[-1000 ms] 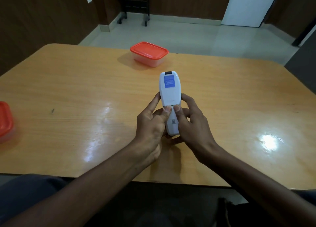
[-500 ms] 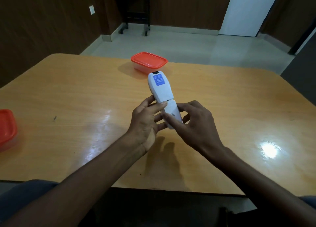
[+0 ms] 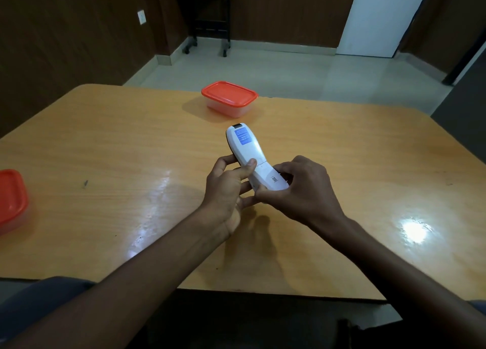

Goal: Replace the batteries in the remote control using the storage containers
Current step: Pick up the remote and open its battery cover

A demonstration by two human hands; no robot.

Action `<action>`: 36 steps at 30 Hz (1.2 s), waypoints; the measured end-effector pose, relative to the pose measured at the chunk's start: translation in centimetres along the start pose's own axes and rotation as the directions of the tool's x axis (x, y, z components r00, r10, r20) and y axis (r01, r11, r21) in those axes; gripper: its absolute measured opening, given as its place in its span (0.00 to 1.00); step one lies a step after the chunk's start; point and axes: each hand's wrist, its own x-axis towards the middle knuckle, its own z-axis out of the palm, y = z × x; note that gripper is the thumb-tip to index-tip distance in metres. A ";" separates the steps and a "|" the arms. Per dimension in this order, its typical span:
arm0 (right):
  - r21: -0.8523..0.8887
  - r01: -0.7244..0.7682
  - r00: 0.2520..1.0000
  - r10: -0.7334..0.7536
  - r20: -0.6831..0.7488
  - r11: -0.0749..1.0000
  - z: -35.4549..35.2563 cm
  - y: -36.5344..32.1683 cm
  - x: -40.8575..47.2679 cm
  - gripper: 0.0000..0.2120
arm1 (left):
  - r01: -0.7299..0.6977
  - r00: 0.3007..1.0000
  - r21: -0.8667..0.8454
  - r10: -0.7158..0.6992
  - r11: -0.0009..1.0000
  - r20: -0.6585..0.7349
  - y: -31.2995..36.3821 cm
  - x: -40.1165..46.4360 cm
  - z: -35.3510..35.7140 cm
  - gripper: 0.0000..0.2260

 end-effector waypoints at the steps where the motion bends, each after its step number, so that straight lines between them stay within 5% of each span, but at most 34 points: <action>1: -0.007 0.016 1.000 -0.016 0.010 1.000 0.0 0.1 0.1 0.31 | 0.011 1.000 -0.006 -0.011 1.000 -0.007 0.0 0.0 -0.1 0.12; 6: -0.009 0.077 0.997 -0.077 -0.015 0.997 0.7 0.5 0.1 0.32 | 0.044 0.998 -0.063 -0.047 0.997 -0.051 -0.2 0.2 -0.2 0.15; 15: 0.026 -0.037 0.995 0.039 -0.094 0.999 0.7 1.2 -0.1 0.29 | -0.031 0.991 -0.029 0.027 0.999 -0.132 1.6 1.5 -1.7 0.14; 27: -0.385 -0.160 0.987 0.154 -0.047 0.909 0.6 5.7 2.1 0.20 | 0.047 0.995 0.176 -0.032 0.983 -0.090 1.0 1.4 -2.0 0.06; 31: -0.538 -0.082 0.994 0.033 -0.101 0.839 0.6 4.8 2.2 0.21 | 0.057 0.995 0.178 -0.040 0.982 -0.096 1.1 1.4 -2.0 0.11; 36: -0.190 0.224 0.968 -0.240 -0.070 0.956 0.9 2.4 1.0 0.11 | 0.073 0.995 0.171 -0.060 0.983 -0.076 1.3 1.4 -1.8 0.16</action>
